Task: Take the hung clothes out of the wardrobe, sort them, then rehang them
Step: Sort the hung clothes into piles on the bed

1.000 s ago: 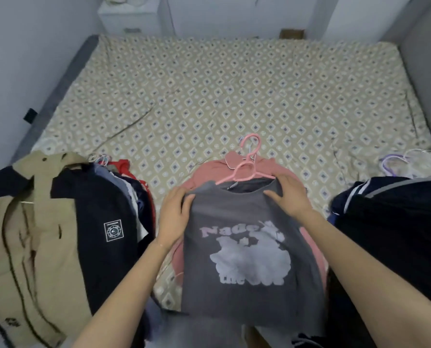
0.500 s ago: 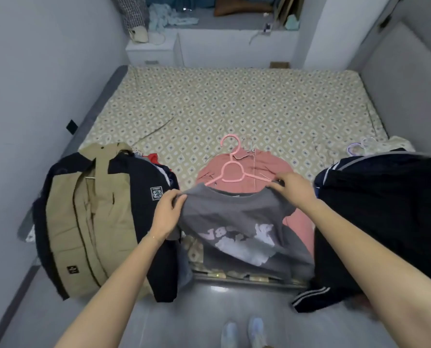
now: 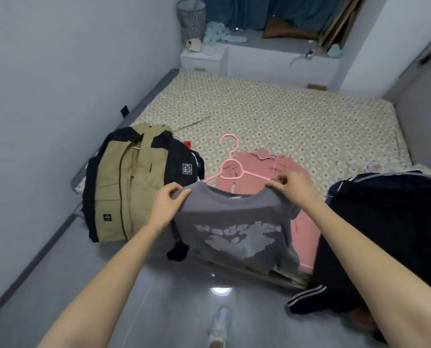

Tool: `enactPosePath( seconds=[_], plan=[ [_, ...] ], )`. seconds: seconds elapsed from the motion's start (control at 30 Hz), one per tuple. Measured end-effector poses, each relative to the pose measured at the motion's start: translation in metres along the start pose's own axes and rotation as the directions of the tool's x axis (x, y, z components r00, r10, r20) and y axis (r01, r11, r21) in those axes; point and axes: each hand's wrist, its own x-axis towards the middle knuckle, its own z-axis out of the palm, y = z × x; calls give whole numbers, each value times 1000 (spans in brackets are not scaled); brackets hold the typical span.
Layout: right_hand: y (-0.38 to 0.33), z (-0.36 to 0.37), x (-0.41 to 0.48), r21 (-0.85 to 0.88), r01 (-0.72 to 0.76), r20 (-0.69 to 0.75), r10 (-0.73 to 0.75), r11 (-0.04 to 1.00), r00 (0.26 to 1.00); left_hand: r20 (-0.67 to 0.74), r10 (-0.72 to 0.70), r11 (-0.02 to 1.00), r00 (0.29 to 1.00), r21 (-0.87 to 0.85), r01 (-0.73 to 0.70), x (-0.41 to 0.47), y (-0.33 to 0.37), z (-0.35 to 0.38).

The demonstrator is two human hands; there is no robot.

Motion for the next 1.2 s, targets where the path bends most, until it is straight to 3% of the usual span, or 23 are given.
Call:
enactPosePath(
  seconds=[0.17,0.47,0.7,1.0,1.2],
  plan=[
    [-30,15,-29,44,20,11,-20,999,1000,-32,-23,999,999,33,24,-38,1,-36],
    [-127,40,-39,64,53,48,-56,997,997,-211,-19,993,977,106,42,-48,-24,-120],
    [-207,87,-8,47,70,48,-73,996,996,-232,-9,990,973,133,41,-17,-85,-194],
    [-358,144,41,106,59,37,-63,993,997,-229,3,987,973,158,34,39,-175,-322],
    [-416,171,86,174,30,-47,-22,984,999,-305,-12,987,952,152,61,109,-209,-375]
  ],
)
